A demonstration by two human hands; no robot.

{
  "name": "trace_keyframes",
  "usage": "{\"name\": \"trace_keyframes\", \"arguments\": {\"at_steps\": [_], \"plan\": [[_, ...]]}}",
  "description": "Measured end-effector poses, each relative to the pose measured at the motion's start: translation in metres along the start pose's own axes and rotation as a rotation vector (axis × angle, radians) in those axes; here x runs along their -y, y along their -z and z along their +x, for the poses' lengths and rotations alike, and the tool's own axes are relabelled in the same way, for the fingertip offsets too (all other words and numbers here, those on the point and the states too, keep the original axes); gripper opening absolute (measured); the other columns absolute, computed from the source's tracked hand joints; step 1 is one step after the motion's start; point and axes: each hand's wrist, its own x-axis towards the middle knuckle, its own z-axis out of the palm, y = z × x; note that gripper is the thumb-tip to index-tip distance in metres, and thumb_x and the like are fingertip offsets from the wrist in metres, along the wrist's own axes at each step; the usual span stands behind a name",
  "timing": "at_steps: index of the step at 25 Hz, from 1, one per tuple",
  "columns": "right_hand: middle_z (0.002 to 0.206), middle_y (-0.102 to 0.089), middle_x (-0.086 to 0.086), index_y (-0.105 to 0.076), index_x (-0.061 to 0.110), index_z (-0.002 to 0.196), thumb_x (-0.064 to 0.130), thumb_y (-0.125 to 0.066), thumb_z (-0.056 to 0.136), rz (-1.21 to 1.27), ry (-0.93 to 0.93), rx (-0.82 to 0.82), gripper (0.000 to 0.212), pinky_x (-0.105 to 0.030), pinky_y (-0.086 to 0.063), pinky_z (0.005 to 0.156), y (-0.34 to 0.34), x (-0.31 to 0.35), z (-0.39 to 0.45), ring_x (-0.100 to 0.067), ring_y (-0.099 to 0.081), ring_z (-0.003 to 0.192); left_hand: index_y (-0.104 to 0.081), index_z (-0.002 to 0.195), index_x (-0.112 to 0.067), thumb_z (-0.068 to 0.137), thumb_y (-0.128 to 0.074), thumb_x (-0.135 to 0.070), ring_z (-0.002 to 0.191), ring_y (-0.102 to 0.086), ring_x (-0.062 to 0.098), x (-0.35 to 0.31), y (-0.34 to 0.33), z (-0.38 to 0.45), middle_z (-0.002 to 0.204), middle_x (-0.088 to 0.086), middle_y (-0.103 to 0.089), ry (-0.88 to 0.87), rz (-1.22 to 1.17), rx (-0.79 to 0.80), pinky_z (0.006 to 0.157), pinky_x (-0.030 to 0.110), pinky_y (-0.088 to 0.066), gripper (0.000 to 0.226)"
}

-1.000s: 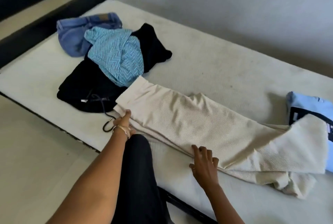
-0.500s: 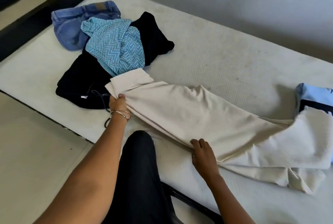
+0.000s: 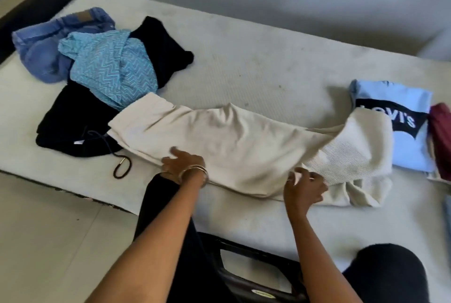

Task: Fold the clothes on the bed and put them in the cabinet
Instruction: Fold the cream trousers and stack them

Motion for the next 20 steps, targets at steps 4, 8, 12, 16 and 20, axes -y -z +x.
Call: {"name": "trace_keyframes", "arguments": {"at_steps": [4,8,12,16,20], "plan": [[0.125,-0.058,-0.023,-0.064,0.004,0.115,0.012,-0.054,0.092,0.364,-0.602,-0.249,0.027,-0.044,-0.036,0.103,0.043,-0.05,0.058,-0.04,-0.046,0.123,-0.061,0.118,-0.012,0.087,-0.058,-0.021,0.118,-0.049,0.033,-0.054,-0.064,-0.114,0.13,0.013,-0.047,-0.785,0.112,0.239,0.102,0.036,-0.034,0.032],[0.125,-0.058,-0.021,-0.055,-0.003,0.119,0.021,-0.069,0.088,0.675,-0.876,-0.293,0.042,-0.037,-0.048,0.094,0.083,-0.108,0.096,-0.035,-0.058,0.115,-0.029,0.146,-0.01,0.084,-0.068,-0.025,0.131,-0.041,0.034,-0.095,-0.121,-0.172,0.145,0.014,-0.034,-0.983,0.316,0.646,0.108,0.037,-0.033,0.075],[0.122,-0.058,-0.013,-0.052,0.002,0.117,0.018,-0.081,0.078,0.958,-1.004,-0.113,0.052,-0.039,-0.05,0.091,0.095,-0.119,0.127,-0.029,-0.06,0.104,-0.023,0.146,-0.01,0.074,-0.078,-0.035,0.124,-0.049,0.035,-0.118,-0.158,-0.177,0.137,0.015,-0.05,-0.809,0.376,0.593,0.101,0.035,-0.041,0.094],[0.107,-0.064,-0.014,-0.057,0.007,0.092,-0.006,-0.063,0.079,1.414,-0.936,-0.198,0.019,-0.042,-0.054,0.076,0.15,-0.13,0.162,-0.028,-0.061,0.089,-0.059,0.119,-0.014,0.075,-0.075,-0.041,0.107,-0.06,0.032,-0.132,-0.165,-0.18,0.116,0.012,-0.067,-0.894,0.445,0.513,0.088,0.034,-0.047,0.054],[0.085,-0.06,0.002,-0.057,0.02,0.085,-0.004,-0.055,0.086,1.297,-0.546,-0.483,0.024,-0.033,-0.051,0.069,0.195,-0.17,0.163,-0.016,-0.056,0.08,-0.063,0.112,-0.009,0.08,-0.073,-0.025,0.102,-0.061,0.032,-0.135,-0.164,-0.194,0.11,0.013,-0.068,-0.921,0.173,0.516,0.079,0.031,-0.043,0.037]]}}
